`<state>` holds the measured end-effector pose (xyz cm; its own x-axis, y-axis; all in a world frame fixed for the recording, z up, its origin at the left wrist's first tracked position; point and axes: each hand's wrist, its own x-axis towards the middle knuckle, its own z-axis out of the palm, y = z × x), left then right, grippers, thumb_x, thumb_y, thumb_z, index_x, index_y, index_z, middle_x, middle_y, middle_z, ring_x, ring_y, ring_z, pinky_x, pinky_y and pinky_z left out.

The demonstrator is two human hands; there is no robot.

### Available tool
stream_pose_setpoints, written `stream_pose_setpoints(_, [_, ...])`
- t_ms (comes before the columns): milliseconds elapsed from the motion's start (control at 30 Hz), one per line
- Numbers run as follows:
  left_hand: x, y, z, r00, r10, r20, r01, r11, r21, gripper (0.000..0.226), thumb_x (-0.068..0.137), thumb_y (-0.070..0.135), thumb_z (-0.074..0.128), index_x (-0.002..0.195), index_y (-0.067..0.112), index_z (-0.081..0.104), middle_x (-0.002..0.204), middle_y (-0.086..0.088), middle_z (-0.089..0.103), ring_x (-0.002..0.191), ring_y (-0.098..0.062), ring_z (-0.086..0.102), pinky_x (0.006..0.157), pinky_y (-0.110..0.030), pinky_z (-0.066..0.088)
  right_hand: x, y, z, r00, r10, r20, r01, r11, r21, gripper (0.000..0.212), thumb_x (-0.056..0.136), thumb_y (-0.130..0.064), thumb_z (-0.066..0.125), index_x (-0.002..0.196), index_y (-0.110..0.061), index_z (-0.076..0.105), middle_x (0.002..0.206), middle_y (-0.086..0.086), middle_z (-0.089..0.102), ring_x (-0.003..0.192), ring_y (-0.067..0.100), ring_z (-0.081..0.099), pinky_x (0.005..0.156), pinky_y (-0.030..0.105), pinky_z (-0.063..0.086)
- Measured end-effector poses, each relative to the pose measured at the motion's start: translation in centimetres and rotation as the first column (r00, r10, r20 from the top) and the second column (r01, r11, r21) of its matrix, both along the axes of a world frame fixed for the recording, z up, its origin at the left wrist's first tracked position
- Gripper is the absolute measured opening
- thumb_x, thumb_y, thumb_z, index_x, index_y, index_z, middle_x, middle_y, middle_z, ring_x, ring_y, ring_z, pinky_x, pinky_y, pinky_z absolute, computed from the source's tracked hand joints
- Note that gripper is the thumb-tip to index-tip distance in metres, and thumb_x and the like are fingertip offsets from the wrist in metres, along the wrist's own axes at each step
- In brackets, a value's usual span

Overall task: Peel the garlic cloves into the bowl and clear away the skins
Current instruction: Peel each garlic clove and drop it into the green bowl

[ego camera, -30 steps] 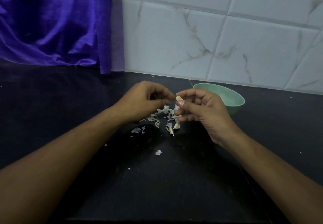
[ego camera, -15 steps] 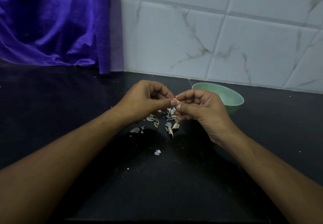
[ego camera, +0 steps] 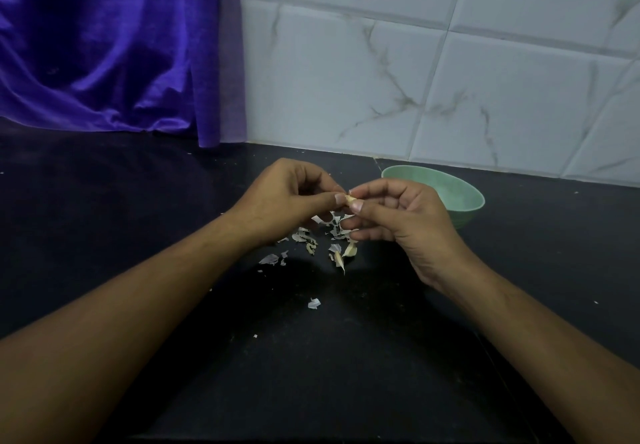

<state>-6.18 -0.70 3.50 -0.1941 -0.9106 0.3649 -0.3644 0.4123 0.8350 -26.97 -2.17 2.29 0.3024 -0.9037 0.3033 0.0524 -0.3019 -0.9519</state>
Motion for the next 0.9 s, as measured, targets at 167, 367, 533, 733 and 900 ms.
stream_pose_setpoints(167, [-0.1,0.0,-0.1,0.993,0.066,0.098,-0.063,0.997,-0.034,0.007,0.095,0.022,0.075,0.091,0.017,0.078,0.078,-0.003,0.077,0.071,-0.018,0.075,0.062,-0.028,0.057,0.1,-0.1,-0.3,0.999,-0.039,-0.03,0.038,0.998,-0.05,0.014,0.089,0.004,0.074,0.103,0.004,0.072,0.09,0.026,0.076,0.08,0.031,0.076,0.073,0.037,0.064])
stream_pose_setpoints(367, [-0.4,0.1,-0.3,0.981,0.107,0.162,-0.096,0.992,-0.077,0.007,0.094,0.02,0.075,0.089,0.019,0.079,0.075,0.002,0.077,0.068,-0.013,0.075,0.064,-0.028,0.061,0.2,-0.1,-0.5,0.997,-0.065,-0.04,0.062,0.995,-0.077,0.011,0.089,0.004,0.074,0.099,0.003,0.073,0.086,0.022,0.077,0.079,0.032,0.077,0.071,0.035,0.065])
stream_pose_setpoints(533, [-0.8,0.1,-0.7,0.982,0.163,0.092,-0.153,0.983,-0.1,0.008,0.093,0.017,0.075,0.086,0.02,0.078,0.072,0.0,0.076,0.066,-0.015,0.075,0.063,-0.032,0.061,0.4,0.0,-0.4,0.997,-0.078,-0.004,0.078,0.994,-0.078,0.01,0.089,0.004,0.074,0.099,0.002,0.073,0.084,0.02,0.077,0.077,0.028,0.077,0.071,0.036,0.065])
stream_pose_setpoints(733, [-0.8,0.1,-0.4,0.992,0.112,0.054,-0.108,0.992,-0.071,0.006,0.094,0.022,0.077,0.089,0.019,0.079,0.075,0.0,0.078,0.07,-0.018,0.076,0.068,-0.039,0.064,0.2,-0.1,-0.2,0.995,-0.094,-0.016,0.091,0.988,-0.121,0.01,0.09,0.004,0.073,0.099,0.001,0.072,0.084,0.016,0.078,0.077,0.025,0.077,0.07,0.036,0.065])
stream_pose_setpoints(900, [-1.0,0.3,-0.5,0.987,0.149,0.068,-0.142,0.985,-0.098,0.008,0.091,0.02,0.078,0.083,0.019,0.079,0.071,0.0,0.076,0.068,-0.02,0.076,0.068,-0.04,0.064,0.2,-0.1,-0.5,0.993,-0.114,-0.04,0.106,0.982,-0.154,0.009,0.089,0.005,0.074,0.096,-0.002,0.074,0.083,0.016,0.078,0.078,0.028,0.077,0.076,0.044,0.065])
